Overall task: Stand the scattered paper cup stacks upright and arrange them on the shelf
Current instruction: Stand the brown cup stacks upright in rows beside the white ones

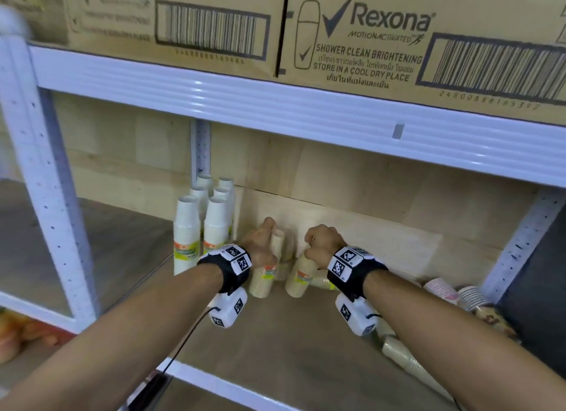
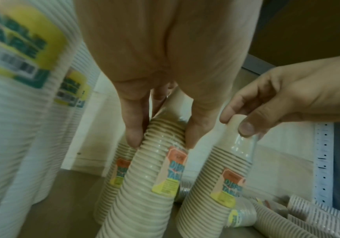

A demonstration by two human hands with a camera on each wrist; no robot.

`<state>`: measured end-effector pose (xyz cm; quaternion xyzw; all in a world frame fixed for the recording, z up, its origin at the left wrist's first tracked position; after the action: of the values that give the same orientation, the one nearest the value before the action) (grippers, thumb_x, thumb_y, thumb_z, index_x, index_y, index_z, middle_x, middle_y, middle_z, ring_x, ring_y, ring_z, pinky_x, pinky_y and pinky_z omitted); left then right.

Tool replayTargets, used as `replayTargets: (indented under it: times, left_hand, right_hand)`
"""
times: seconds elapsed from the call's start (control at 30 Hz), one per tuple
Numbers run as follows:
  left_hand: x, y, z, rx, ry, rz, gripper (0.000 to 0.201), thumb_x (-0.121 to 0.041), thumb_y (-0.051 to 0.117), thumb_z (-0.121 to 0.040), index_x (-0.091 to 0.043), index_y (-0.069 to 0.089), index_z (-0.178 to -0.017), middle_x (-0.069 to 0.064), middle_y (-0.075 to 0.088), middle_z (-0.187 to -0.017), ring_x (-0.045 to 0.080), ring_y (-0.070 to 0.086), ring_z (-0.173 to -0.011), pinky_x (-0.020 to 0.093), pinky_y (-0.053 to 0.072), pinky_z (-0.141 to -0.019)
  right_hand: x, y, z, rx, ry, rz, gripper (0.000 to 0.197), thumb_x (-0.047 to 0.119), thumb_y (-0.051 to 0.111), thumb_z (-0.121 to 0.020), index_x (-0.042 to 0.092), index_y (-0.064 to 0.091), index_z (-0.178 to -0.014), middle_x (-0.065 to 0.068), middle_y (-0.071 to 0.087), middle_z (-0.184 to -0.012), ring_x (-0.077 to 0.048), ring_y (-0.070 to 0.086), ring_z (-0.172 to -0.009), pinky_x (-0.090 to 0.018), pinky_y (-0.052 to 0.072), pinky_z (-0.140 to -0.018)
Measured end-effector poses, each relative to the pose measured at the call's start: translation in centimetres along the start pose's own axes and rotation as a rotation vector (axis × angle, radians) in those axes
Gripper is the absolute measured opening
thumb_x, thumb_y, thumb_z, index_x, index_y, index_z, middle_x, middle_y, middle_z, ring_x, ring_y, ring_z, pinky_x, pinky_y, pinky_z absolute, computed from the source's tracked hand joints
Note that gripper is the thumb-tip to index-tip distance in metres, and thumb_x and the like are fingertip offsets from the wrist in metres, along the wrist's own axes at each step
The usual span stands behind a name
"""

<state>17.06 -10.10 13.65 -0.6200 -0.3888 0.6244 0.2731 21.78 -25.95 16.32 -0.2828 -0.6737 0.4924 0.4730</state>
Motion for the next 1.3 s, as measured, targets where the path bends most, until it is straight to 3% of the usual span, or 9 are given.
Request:
replayTargets:
  times: [0.17,0.27,0.37,0.6,0.7,0.8,0.9,1.13,1.3]
  left_hand:
    - [2.2,0.0,-0.3,-0.066,-0.072,-0.016,0.069,-0.012,0.076,-0.073,-0.026,0.033,-0.124,0.000,0.057,-0.112,0.028,0.061,-0.098,0.044,0.055,-0.083]
    - [3.1,0.1,-0.6,-0.086,-0.100,0.018,0.064,-0.010,0.077,-0.072,-0.026,0.033,-0.116,0.003,0.057,-0.112,0.027,0.060,-0.096,0.040,0.056,-0.078]
    - [3.9,0.4,-0.9,-0.095,-0.131,0.050,0.060,-0.011,0.078,-0.071,-0.032,0.034,-0.107,0.004,0.057,-0.109,0.027,0.061,-0.092,0.039,0.056,-0.075]
    - [4.0,1.4,-1.6,-0.104,-0.169,0.056,0.054,-0.007,0.074,-0.075,-0.022,0.038,-0.114,0.005,0.060,-0.110,0.028,0.060,-0.100,0.042,0.053,-0.085]
    - [3.7,1.1,-1.8,-0.128,-0.170,0.067,0.051,-0.015,0.071,-0.078,-0.019,0.040,-0.118,0.002,0.061,-0.115,0.026,0.060,-0.106,0.043,0.051,-0.091]
    - [3.0,0.3,-2.1,-0.177,-0.174,0.047,0.044,-0.028,0.068,-0.081,-0.015,0.044,-0.116,0.002,0.064,-0.107,0.025,0.062,-0.097,0.042,0.055,-0.085]
    - [2.4,-0.3,-2.2,-0.196,-0.196,0.016,0.034,-0.027,0.062,-0.085,-0.012,0.049,-0.112,0.006,0.065,-0.101,0.027,0.063,-0.092,0.039,0.055,-0.078]
    - [2.3,-0.1,-2.2,-0.163,-0.174,-0.005,0.029,-0.020,0.059,-0.086,-0.010,0.055,-0.114,0.012,0.065,-0.113,0.030,0.062,-0.101,0.042,0.055,-0.085]
    - [2.2,-0.4,-2.1,-0.194,-0.179,0.013,0.029,-0.019,0.058,-0.085,-0.010,0.059,-0.113,0.010,0.066,-0.109,0.030,0.062,-0.098,0.040,0.056,-0.085]
  right_hand:
    - [2.7,1.5,-1.7,0.016,-0.059,-0.007,0.027,0.010,0.063,-0.074,0.012,0.068,-0.100,-0.010,0.067,-0.101,-0.030,0.063,-0.096,-0.030,0.054,-0.078]
    - [3.8,2.2,-2.4,0.032,-0.084,-0.012,0.026,0.009,0.062,-0.075,0.013,0.068,-0.100,-0.009,0.067,-0.104,-0.030,0.063,-0.096,-0.031,0.054,-0.080]
    - [4.4,2.9,-3.0,0.047,-0.111,-0.011,0.017,0.008,0.060,-0.076,0.019,0.066,-0.088,-0.008,0.068,-0.101,-0.030,0.065,-0.093,-0.029,0.053,-0.075]
    - [4.6,3.8,-3.7,0.051,-0.131,0.002,0.015,0.009,0.063,-0.081,0.013,0.067,-0.094,-0.010,0.068,-0.100,-0.030,0.065,-0.092,-0.034,0.056,-0.078]
    - [4.5,3.5,-3.9,0.028,-0.139,-0.002,0.015,0.010,0.064,-0.081,0.011,0.069,-0.095,-0.010,0.069,-0.099,-0.031,0.065,-0.093,-0.036,0.057,-0.079]
    - [4.5,3.2,-4.0,0.022,-0.136,0.001,0.021,0.012,0.065,-0.083,0.012,0.071,-0.103,-0.010,0.068,-0.105,-0.031,0.065,-0.098,-0.033,0.055,-0.080]
    - [4.4,3.3,-4.1,0.025,-0.145,0.001,0.022,0.013,0.065,-0.083,0.014,0.072,-0.103,-0.011,0.069,-0.108,-0.031,0.065,-0.098,-0.031,0.054,-0.078]
    - [4.3,3.4,-4.0,0.004,-0.124,0.021,0.023,0.014,0.064,-0.085,0.012,0.069,-0.107,-0.014,0.063,-0.115,-0.033,0.062,-0.103,-0.032,0.052,-0.081]
    - [4.4,3.6,-4.3,0.012,-0.125,0.021,0.024,0.016,0.066,-0.081,0.012,0.067,-0.104,-0.012,0.067,-0.110,-0.032,0.064,-0.097,-0.034,0.055,-0.080]
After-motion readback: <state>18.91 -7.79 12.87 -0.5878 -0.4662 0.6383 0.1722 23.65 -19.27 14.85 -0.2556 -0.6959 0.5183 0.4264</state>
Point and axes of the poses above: each hand's wrist, its own z-axis away from the middle knuckle, its own y-axis out of the palm, x = y × z, the point moved 5 cm from there along -z, towards the middle knuckle
